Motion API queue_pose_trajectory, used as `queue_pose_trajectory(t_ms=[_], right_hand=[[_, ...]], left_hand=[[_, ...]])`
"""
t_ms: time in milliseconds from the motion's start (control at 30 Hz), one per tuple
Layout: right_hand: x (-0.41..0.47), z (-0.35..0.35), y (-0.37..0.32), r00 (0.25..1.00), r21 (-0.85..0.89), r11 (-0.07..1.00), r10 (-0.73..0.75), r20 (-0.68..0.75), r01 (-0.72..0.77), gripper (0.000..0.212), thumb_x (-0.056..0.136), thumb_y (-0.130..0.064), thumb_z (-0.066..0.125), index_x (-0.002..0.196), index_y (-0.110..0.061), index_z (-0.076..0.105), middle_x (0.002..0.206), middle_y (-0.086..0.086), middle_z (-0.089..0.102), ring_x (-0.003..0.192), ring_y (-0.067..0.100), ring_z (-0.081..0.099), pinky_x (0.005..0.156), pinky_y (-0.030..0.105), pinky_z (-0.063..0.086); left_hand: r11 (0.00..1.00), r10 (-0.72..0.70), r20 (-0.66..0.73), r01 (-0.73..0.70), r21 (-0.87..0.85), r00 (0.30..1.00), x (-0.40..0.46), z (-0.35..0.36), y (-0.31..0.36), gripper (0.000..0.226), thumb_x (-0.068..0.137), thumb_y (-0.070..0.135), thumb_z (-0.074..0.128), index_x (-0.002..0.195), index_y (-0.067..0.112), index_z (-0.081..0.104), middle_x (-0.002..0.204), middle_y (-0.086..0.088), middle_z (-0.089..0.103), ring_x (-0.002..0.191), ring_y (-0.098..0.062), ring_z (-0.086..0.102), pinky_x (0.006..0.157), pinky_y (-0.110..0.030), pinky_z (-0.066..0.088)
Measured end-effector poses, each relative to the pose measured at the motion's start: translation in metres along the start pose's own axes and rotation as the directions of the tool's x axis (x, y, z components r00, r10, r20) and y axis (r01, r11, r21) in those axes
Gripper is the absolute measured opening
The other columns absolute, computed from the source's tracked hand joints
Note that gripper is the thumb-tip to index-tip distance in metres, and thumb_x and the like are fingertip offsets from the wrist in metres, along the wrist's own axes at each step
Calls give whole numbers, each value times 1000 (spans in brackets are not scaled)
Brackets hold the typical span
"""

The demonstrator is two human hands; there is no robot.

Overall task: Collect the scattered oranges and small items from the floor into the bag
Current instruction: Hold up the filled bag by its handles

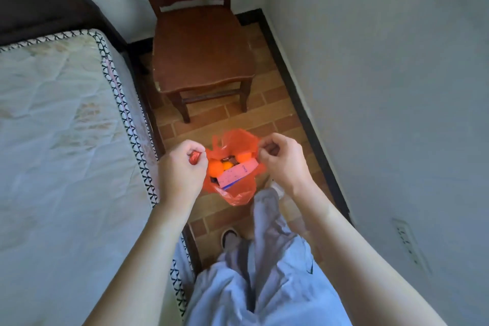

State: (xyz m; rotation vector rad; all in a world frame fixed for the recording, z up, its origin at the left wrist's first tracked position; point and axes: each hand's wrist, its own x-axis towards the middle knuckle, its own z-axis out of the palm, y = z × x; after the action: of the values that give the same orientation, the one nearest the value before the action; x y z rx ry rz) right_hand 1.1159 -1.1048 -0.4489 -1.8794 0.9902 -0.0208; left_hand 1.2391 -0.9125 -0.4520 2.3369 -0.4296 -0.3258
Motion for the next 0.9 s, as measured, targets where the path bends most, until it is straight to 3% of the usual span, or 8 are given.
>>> queue_pose_trajectory(t_ms=[133, 233, 533, 733, 900], right_hand=[[-67, -44, -12, 995, 78, 994, 81, -57, -76, 17, 83, -7, 66, 80, -24, 71, 74, -1, 71, 58, 6, 61, 51, 20, 50], [-114, -77, -13, 989, 83, 989, 130, -74, -124, 15, 82, -10, 67, 79, -25, 72, 73, -3, 70, 59, 2, 58, 52, 17, 47], [-225, -163, 22, 974, 73, 978, 202, -105, -195, 10, 77, -16, 67, 78, -24, 72, 77, -4, 73, 72, 9, 67, 59, 21, 49], [-294, -216, 68, 961, 119, 973, 216, -171, -197, 12, 77, -16, 66, 80, -25, 73, 78, -6, 72, 74, 11, 68, 64, 28, 56], [-352, -258, 110, 940, 199, 960, 241, -241, -195, 13, 78, -13, 65, 80, -23, 73, 77, -7, 72, 72, 11, 67, 65, 31, 56]], left_hand=[[997, 66, 20, -65, -41, 998, -41, -22, 47, 14, 87, 10, 74, 85, 23, 69, 76, 10, 69, 70, -14, 66, 68, -36, 57], [993, 104, 83, -99, -57, 991, -72, -34, 79, 14, 89, 11, 74, 87, 23, 67, 77, 8, 67, 70, -14, 65, 67, -39, 57], [986, 166, 252, -157, -55, 953, -154, -32, 150, 18, 89, 13, 75, 87, 28, 65, 76, 7, 68, 72, -17, 70, 71, -42, 60], [961, 268, 273, -277, -7, 924, -226, 1, 213, 26, 76, 0, 68, 89, 22, 71, 80, 6, 68, 77, -21, 67, 71, -28, 50], [937, 323, 310, -348, 25, 894, -290, 30, 249, 25, 72, 2, 68, 83, 25, 70, 80, 3, 70, 77, -23, 66, 74, -33, 54]])
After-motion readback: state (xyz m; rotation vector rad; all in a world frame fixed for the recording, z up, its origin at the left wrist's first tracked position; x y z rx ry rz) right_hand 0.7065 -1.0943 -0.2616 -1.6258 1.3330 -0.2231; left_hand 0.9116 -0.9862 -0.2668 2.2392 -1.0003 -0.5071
